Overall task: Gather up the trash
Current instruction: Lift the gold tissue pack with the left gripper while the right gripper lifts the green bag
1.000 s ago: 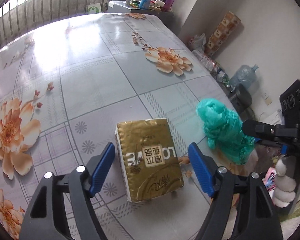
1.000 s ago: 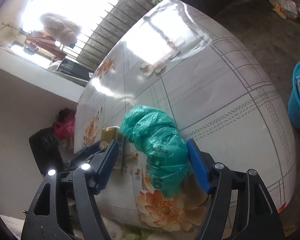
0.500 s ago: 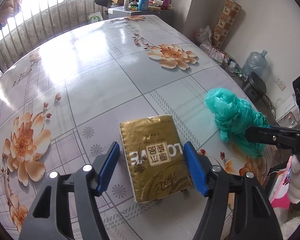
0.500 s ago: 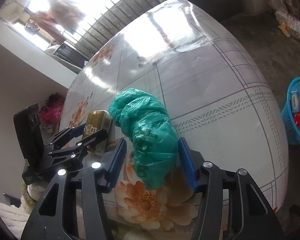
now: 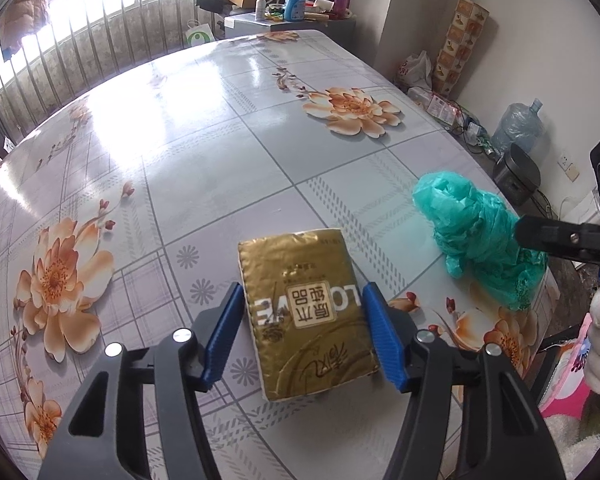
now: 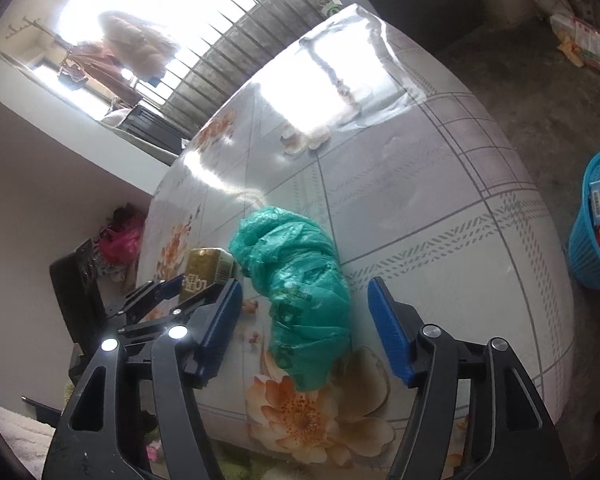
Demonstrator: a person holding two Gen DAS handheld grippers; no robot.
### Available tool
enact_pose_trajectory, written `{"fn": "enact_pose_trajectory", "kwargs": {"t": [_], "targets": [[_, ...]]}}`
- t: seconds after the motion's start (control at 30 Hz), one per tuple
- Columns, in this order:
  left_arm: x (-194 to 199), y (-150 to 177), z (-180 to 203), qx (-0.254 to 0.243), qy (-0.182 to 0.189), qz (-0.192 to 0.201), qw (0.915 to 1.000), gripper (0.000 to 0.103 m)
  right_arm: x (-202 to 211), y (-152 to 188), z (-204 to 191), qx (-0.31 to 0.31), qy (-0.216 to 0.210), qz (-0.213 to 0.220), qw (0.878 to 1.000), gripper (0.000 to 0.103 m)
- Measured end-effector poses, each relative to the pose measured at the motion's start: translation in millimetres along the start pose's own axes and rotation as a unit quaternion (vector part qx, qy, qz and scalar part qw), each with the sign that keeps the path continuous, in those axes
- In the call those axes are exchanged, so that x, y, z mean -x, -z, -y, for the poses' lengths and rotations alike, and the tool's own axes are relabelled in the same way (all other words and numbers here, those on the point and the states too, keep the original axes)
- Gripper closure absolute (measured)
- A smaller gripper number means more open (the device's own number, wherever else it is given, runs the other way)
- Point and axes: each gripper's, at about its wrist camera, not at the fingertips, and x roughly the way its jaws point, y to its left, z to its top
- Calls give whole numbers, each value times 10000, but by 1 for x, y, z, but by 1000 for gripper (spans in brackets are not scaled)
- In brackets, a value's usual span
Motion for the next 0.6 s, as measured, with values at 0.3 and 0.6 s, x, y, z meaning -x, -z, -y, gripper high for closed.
{"fn": "enact_pose_trajectory", "kwargs": {"t": [0.3, 0.6], "targets": [[1, 1, 3, -108, -119, 108, 9998, 44, -36, 10, -29, 949, 501, -376, 9935, 34], [6, 1, 2, -74, -249, 133, 9996, 45, -40, 11, -25, 758, 432, -427, 9953, 68]]}}
